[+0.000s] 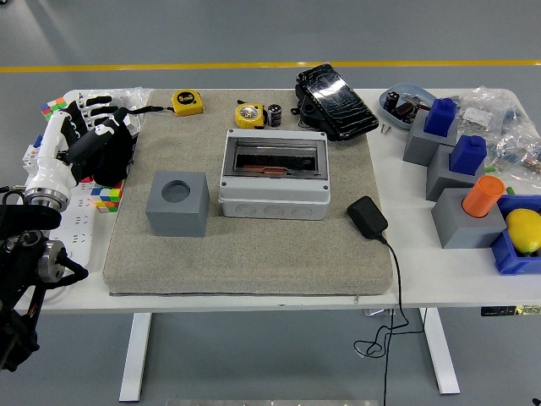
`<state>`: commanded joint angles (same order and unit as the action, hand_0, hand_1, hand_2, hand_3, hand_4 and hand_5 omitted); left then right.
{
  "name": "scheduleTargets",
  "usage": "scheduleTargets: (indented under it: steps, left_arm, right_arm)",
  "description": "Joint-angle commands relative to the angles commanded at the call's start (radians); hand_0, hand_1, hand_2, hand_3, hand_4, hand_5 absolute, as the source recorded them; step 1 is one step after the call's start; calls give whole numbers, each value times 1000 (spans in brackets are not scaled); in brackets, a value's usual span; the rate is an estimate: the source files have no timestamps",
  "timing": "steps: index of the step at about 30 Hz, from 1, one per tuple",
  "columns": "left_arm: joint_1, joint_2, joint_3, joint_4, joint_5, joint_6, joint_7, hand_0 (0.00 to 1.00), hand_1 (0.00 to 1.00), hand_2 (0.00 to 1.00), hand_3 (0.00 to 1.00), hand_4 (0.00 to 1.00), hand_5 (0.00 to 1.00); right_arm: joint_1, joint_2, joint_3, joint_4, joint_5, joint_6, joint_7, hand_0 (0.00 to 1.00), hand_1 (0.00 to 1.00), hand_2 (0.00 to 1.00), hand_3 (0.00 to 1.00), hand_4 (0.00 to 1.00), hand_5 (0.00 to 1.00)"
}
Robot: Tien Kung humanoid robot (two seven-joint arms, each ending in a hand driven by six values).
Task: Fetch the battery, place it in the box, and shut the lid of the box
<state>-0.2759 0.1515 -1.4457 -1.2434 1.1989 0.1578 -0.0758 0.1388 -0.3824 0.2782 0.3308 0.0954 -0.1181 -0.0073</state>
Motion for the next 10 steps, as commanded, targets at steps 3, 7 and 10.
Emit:
scheduleTargets:
  steps: [3, 7, 10]
  left_arm:
    - [1, 1, 1, -1, 0, 0, 0, 524, 612, 621, 620, 913, 338]
    - [3, -1, 1, -2, -2, 1, 0, 524, 612, 621, 620, 913, 338]
    - [6, -3, 4, -2, -2, 0, 1, 527, 612, 620, 620, 913, 338]
  right_arm:
    - [2, -1, -3, -1, 3, -1, 0, 556, 590, 580, 546, 920, 482]
    - [3, -4, -8, -2, 5, -1, -2, 556, 590, 580, 546, 920, 482]
    - [2, -5, -8, -2, 5, -1, -2, 555, 590, 580, 546, 920, 483]
